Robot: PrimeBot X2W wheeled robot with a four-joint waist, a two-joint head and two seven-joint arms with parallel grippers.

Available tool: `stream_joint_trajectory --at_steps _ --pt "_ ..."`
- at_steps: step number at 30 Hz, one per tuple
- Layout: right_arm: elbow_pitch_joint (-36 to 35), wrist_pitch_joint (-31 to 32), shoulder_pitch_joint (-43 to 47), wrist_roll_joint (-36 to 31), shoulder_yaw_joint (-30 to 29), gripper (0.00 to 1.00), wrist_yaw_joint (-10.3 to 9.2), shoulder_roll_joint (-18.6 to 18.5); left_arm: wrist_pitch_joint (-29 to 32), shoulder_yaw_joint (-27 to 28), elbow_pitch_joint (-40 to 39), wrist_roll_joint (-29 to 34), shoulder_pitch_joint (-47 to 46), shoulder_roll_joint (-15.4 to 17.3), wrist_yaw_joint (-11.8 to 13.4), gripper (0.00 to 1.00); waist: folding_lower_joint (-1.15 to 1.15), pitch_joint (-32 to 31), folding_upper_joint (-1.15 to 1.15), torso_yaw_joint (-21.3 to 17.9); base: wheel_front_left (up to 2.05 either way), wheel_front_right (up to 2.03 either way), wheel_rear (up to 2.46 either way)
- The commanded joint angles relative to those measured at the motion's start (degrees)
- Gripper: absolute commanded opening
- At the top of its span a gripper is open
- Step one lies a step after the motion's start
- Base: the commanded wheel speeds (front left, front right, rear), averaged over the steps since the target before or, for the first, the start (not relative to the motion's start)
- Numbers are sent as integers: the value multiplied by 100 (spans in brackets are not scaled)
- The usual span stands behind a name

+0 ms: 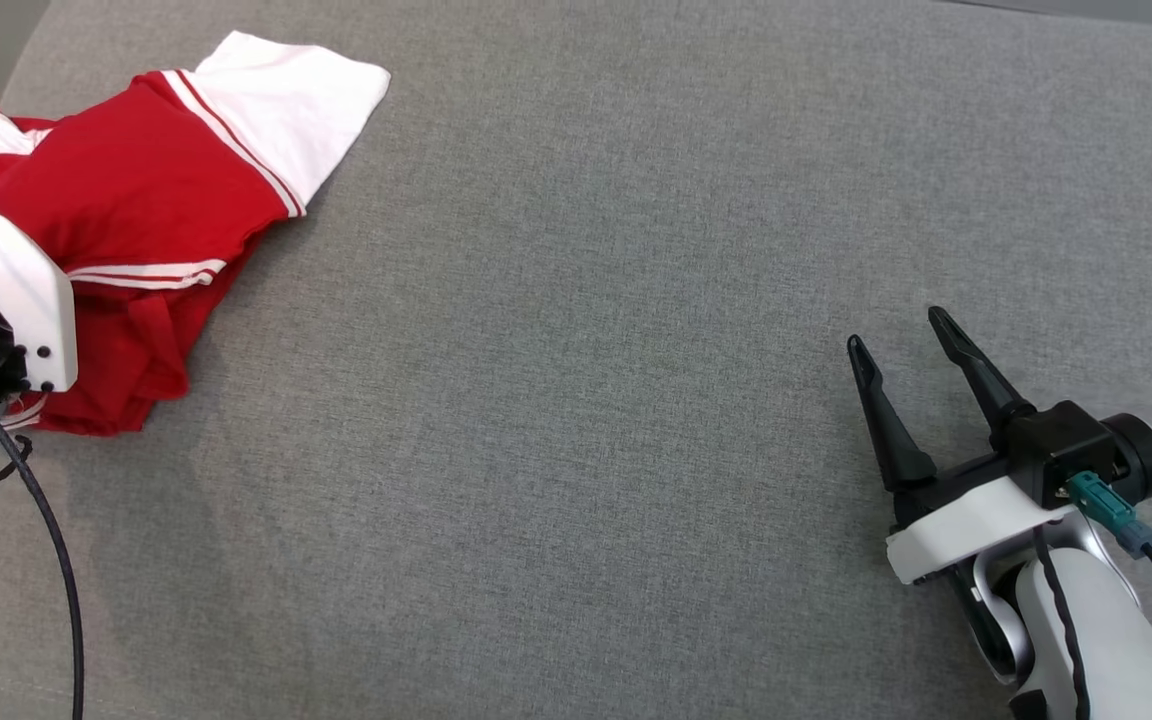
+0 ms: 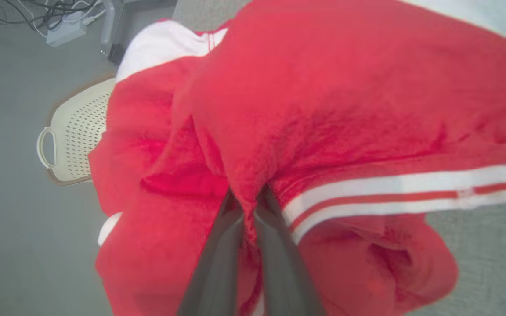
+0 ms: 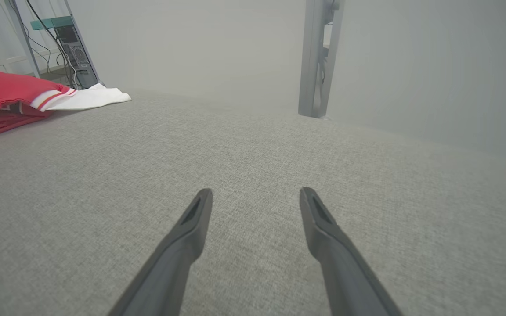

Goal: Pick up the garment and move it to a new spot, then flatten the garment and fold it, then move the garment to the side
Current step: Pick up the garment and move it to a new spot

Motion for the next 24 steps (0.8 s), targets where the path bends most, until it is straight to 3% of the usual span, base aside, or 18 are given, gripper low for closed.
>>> stream_joint_trajectory --at_steps 1,12,19,24 --pt "14 -8 12 19 -30 100 1 -12 -111 20 16 -9 -82 9 42 0 0 -49 0 11 0 0 0" --pt "167 -8 252 107 -47 100 1 135 -1739 225 41 -136 40 -81 250 0 0 -824 0 63 0 0 0" --pt "261 -8 518 215 -64 100 1 254 -2887 350 -150 -226 106 -227 224 0 0 -1484 0 78 0 0 0" --pt "293 -8 709 286 -90 100 1 342 -3301 371 -442 -218 246 -325 162 0 0 -1886 0 4 0 0 0"
